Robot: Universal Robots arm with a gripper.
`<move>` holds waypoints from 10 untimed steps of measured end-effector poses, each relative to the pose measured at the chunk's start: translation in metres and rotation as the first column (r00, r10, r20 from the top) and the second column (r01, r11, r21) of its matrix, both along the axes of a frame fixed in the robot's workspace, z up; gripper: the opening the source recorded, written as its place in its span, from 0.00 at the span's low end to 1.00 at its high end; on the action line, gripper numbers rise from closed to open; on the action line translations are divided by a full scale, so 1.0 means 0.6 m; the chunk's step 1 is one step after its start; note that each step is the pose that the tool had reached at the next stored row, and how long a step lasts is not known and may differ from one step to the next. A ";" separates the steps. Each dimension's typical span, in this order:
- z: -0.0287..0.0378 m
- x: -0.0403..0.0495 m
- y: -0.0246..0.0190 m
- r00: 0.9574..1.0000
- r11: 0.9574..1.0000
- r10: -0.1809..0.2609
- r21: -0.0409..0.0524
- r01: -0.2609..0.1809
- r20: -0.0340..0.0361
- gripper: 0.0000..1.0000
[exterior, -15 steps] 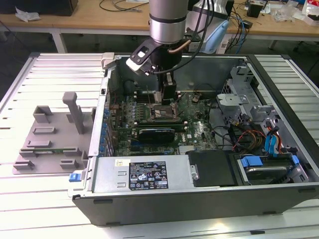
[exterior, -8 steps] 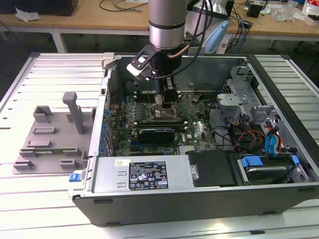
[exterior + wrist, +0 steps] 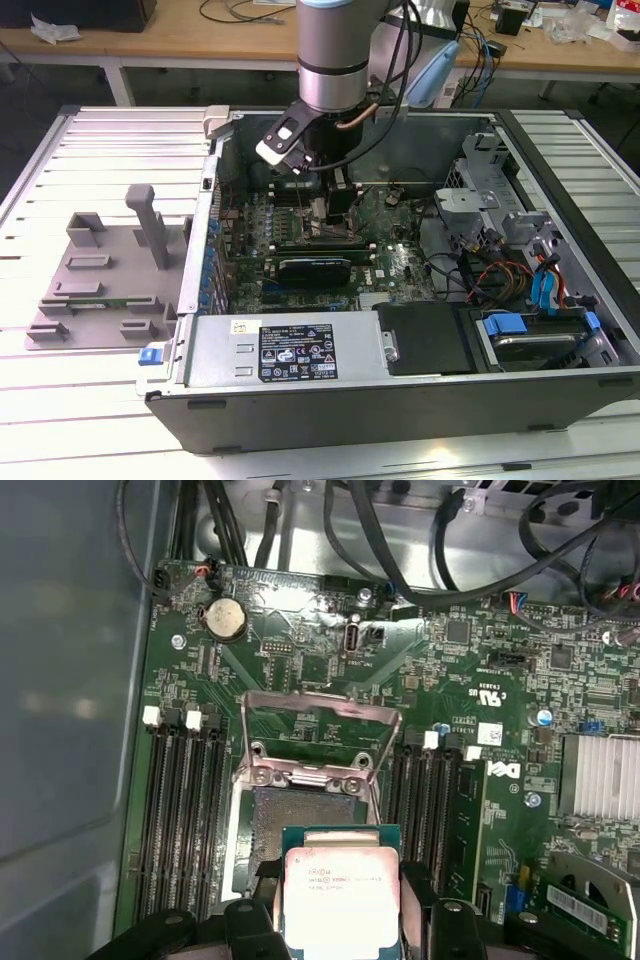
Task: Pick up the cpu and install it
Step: 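Place the cpu into insertion slot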
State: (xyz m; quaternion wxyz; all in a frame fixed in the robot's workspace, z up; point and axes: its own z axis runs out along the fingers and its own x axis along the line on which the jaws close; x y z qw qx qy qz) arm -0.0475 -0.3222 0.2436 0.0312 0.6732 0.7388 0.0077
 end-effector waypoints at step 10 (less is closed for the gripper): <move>-0.022 0.006 0.0041 1.000 1.000 -0.019 0.000 0.019 0.000 0.55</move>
